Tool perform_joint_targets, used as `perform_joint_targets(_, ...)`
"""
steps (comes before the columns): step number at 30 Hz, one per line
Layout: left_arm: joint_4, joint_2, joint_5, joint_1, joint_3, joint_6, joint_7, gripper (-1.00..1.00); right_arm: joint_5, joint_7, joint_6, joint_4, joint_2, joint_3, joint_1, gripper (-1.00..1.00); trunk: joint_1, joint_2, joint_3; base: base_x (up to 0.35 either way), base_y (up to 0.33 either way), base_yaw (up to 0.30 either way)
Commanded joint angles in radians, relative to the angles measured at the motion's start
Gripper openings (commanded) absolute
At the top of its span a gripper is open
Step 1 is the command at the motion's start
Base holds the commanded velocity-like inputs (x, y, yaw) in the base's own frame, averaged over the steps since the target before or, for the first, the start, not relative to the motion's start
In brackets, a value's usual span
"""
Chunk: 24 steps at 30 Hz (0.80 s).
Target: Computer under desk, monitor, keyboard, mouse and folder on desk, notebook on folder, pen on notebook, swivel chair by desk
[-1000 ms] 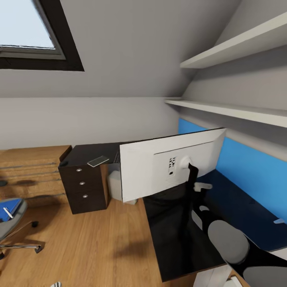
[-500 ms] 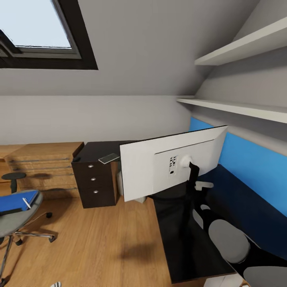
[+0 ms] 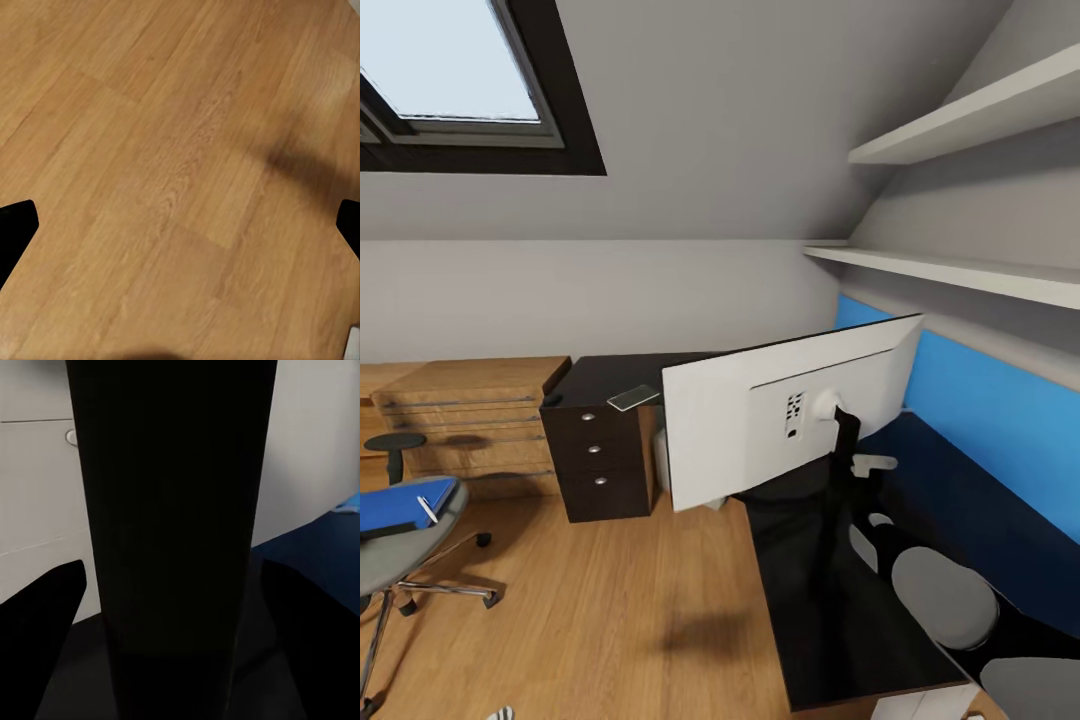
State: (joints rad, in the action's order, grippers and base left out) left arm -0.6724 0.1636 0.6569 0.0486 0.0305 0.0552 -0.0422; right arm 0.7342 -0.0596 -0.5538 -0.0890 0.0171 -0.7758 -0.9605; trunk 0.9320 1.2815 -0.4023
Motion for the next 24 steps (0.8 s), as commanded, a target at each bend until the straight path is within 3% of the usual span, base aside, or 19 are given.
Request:
perform_joint_targets(1, -0.001, 0.001, 0.010, 0.000, -0.003, 0.003, -0.004, 1.00, -0.018, -0.001, 0.023, 0.001, 0.003, -0.003, 0.023, -1.00, 0.001, 0.000, -0.001, 0.000, 0.000, 0.000)
perform_joint_targets(12, -0.001, 0.001, 0.009, -0.001, -0.003, 0.002, -0.003, 1.00, -0.018, 0.134, 0.024, 0.002, 0.049, -0.002, 0.023, -1.00, 0.001, 0.000, -0.001, 0.000, 0.000, 0.000)
perform_joint_targets(24, -0.001, 0.001, 0.009, 0.000, -0.003, 0.003, -0.003, 1.00, -0.019, 0.160, 0.023, 0.002, 0.058, -0.002, 0.023, -1.00, 0.001, 0.000, -0.001, -0.008, -0.020, 0.000)
